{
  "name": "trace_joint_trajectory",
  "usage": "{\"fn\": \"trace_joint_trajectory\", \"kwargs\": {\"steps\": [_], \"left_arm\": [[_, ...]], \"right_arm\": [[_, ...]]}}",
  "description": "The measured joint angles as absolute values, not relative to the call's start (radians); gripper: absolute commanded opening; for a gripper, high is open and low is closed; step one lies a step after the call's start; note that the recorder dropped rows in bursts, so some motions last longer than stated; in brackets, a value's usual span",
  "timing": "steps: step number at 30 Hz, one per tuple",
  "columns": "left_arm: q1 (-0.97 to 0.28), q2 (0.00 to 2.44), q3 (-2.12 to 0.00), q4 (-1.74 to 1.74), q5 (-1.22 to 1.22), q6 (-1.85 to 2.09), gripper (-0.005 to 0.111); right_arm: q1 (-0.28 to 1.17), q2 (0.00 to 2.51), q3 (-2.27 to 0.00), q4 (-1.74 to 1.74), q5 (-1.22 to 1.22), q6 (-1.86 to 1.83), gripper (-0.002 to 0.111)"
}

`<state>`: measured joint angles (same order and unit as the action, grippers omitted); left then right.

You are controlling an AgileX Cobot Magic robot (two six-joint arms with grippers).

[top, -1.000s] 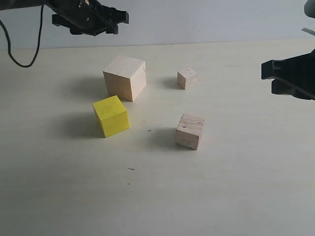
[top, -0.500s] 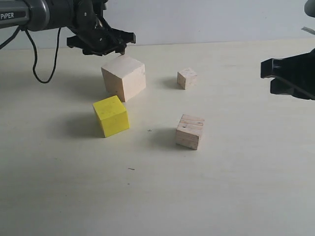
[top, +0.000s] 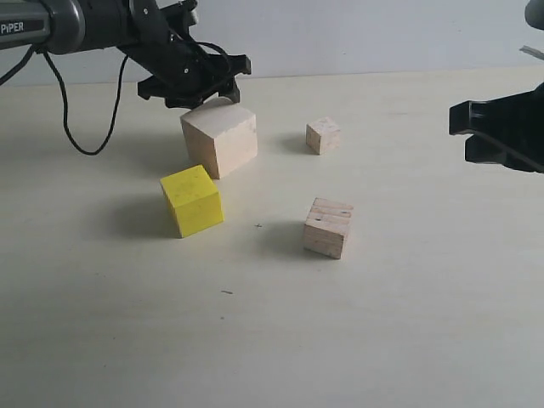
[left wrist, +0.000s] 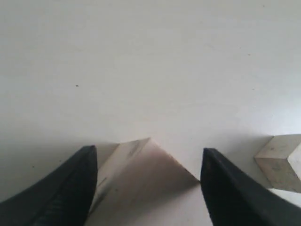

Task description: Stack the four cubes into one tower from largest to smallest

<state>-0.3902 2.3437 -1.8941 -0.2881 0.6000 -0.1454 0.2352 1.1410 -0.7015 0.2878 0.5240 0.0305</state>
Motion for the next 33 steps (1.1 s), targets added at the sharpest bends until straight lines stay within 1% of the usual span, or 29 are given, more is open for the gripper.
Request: {"fn": "trace_joint_trajectory", "kwargs": {"steps": [11,25,33], "left_arm": [[-0.397,2.342,-1.906,-0.312,0.707,-0.084,0.062],[-0.534,2.331,-1.910,-0.359,0.813,0.047,0.062],[-0.541,2.329,-1.916,-0.363,0.865,0.047,0.061]], "right_arm": [[0.235,1.141,-0.701,0.288,0.526,0.029,0.000],[0.235,1.141,-0.701,0.290,0.541,0.029,0.000],[0.235,1.141,-0.701,0.290,0.565,0.029,0.000]]}}
